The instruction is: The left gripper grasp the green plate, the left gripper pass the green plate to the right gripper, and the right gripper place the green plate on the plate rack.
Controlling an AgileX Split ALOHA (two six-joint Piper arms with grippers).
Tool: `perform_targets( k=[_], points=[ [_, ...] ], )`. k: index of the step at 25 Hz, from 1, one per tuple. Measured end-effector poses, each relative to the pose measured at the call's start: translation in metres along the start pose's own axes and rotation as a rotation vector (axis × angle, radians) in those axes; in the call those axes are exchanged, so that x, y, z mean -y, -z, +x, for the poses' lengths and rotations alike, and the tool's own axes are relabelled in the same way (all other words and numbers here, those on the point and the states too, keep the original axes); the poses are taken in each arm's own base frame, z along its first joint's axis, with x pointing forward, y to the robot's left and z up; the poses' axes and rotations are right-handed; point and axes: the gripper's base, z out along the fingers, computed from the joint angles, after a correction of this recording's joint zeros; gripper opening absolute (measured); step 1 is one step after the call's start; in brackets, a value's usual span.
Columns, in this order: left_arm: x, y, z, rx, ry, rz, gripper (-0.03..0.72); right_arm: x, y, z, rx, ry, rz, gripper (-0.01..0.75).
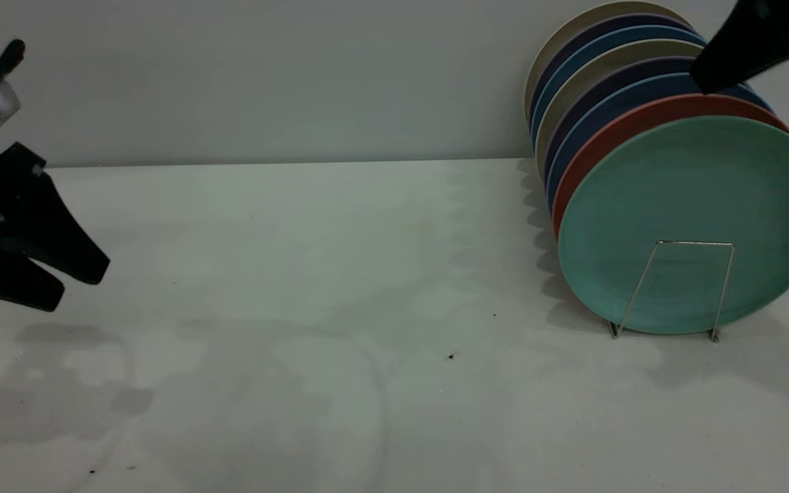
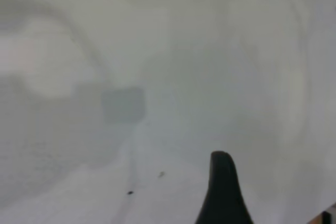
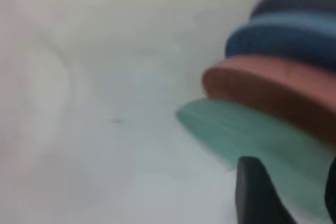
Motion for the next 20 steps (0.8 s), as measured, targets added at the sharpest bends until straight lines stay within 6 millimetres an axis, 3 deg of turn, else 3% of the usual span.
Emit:
perform_targets(
  k=[3,7,14,17,20],
  points=[
    [-0.001,0.0,0.0,-0.002,-0.007,-0.012,0.568,0.001,0.001,0.006,-0.077,-0.254,0.016,0.34],
    [0.002,0.011,-0.001,0.019,-0.029,-0.069,0.564,0.003,0.013,0.005,-0.224,-0.313,0.074,0.34],
    [0.02,0.064,0.01,0.055,-0.027,-0.287,0.532,0.002,0.042,0.013,-0.499,-0.367,0.171,0.34],
    [0.031,0.087,0.021,0.044,-0.018,-0.352,0.529,-0.004,0.057,0.016,-0.495,-0.354,0.205,0.34],
    [0.049,0.113,0.036,0.058,-0.02,-0.384,0.529,-0.022,0.086,0.025,-0.453,-0.326,0.225,0.34]
  ],
)
